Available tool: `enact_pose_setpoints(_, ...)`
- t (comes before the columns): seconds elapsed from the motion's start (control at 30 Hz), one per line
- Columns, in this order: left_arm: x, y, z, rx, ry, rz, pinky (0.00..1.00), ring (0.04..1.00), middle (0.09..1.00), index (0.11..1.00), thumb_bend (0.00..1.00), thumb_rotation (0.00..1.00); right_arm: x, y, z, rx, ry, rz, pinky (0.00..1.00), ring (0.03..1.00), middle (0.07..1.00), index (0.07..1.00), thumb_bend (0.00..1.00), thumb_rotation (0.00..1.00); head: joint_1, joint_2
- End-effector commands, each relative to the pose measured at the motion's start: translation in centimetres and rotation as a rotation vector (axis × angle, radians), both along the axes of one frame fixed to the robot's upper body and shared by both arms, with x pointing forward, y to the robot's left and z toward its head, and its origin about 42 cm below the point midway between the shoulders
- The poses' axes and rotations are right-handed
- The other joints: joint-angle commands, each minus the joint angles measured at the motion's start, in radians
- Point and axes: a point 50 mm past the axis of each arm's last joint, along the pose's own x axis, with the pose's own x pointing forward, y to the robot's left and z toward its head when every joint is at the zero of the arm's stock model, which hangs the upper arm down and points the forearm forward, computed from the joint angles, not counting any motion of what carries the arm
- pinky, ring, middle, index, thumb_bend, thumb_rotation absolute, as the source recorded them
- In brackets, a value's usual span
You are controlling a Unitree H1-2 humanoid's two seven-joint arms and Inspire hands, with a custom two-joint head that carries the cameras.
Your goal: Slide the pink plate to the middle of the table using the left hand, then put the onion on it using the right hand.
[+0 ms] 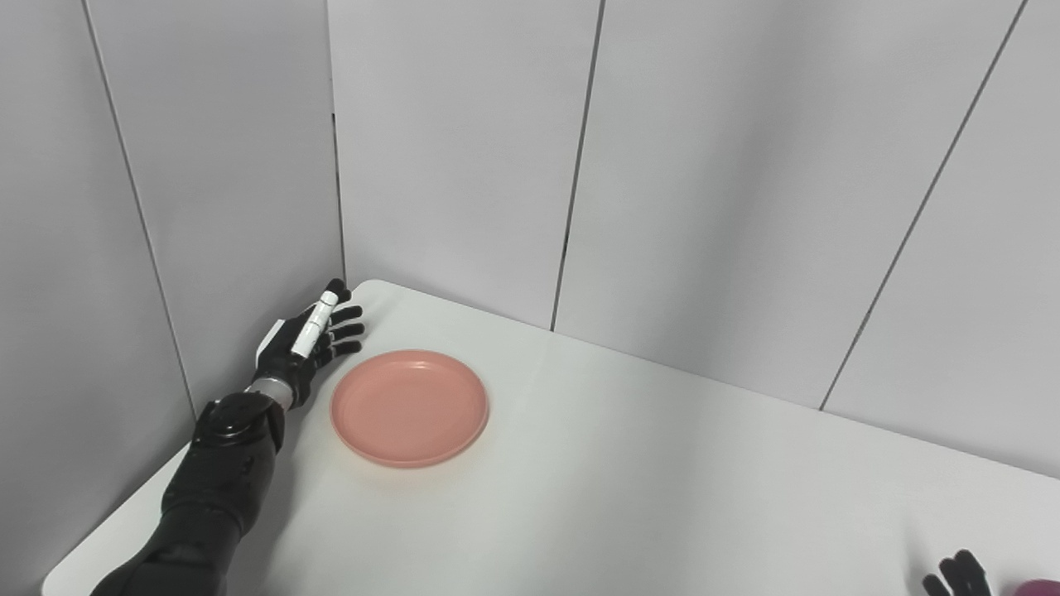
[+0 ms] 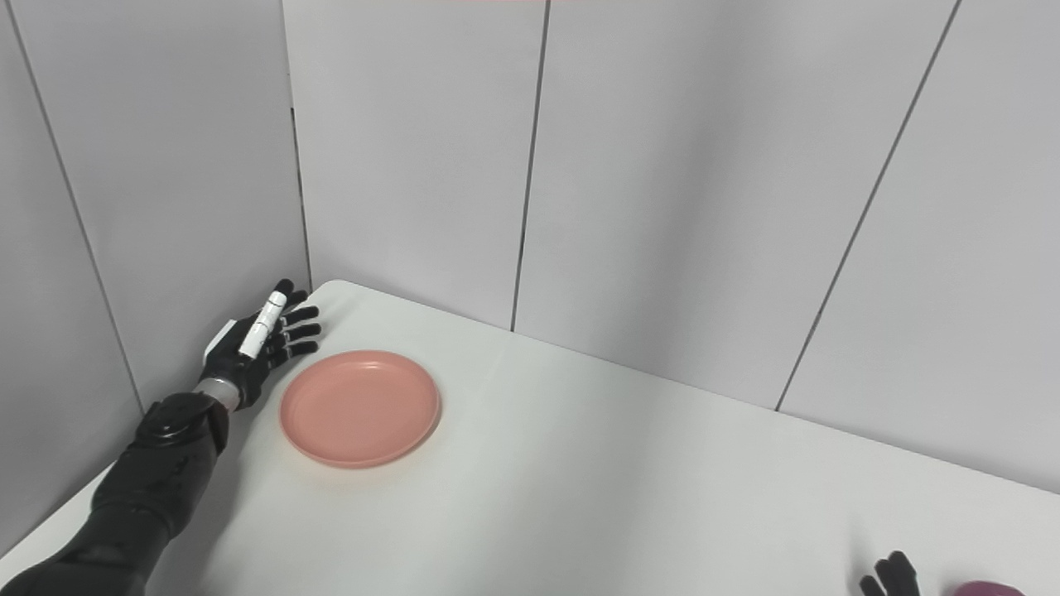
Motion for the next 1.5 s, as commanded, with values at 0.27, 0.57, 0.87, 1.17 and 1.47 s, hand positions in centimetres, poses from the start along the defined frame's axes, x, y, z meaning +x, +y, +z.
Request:
enact_pose_setpoints(0.27, 0.3, -3.9, 1.2, -0.024, -0.077, -0.123, 0.73, 0.800, 0.817, 0.846, 0.88, 0.85, -4.8, -0.1, -5.5, 0.047, 0.202, -0.040, 1.00, 1.000, 1.000, 1.000, 0.95, 1.00, -0.007, 0.013)
enact_pose_setpoints(0.57, -0.3, -6.7, 1.0, -0.057, -0.086, -0.179, 0.75, 0.804, 0.820, 0.822, 0.89, 0.83, -4.9, 0.3, -5.3, 0.061, 0.206, -0.045, 1.00, 1.000, 1.000, 1.000, 0.93, 1.00, -0.025, 0.026)
enact_pose_setpoints(0.87, -1.1, -9.1, 1.4, -0.118, -0.100, -0.264, 0.81, 0.855, 0.872, 0.895, 0.85, 0.88, -5.0, 0.9, -4.8, 0.060, 0.201, -0.044, 1.00, 1.000, 1.000, 1.000, 0.97, 1.00, -0.042, 0.035)
enact_pose_setpoints(1.17, -2.0, -11.6, 1.4, -0.106, -0.107, -0.341, 0.75, 0.816, 0.835, 0.863, 0.89, 0.88, -5.1, 1.3, -4.6, 0.052, 0.198, -0.042, 1.00, 0.994, 0.989, 0.988, 1.00, 1.00, -0.065, 0.051)
enact_pose_setpoints(1.47, -1.3, -15.6, 2.0, -0.174, -0.115, -0.366, 0.70, 0.782, 0.806, 0.831, 0.87, 0.87, -5.2, 2.0, -4.1, 0.031, 0.193, -0.034, 1.00, 1.000, 1.000, 0.990, 1.00, 1.00, -0.098, 0.072)
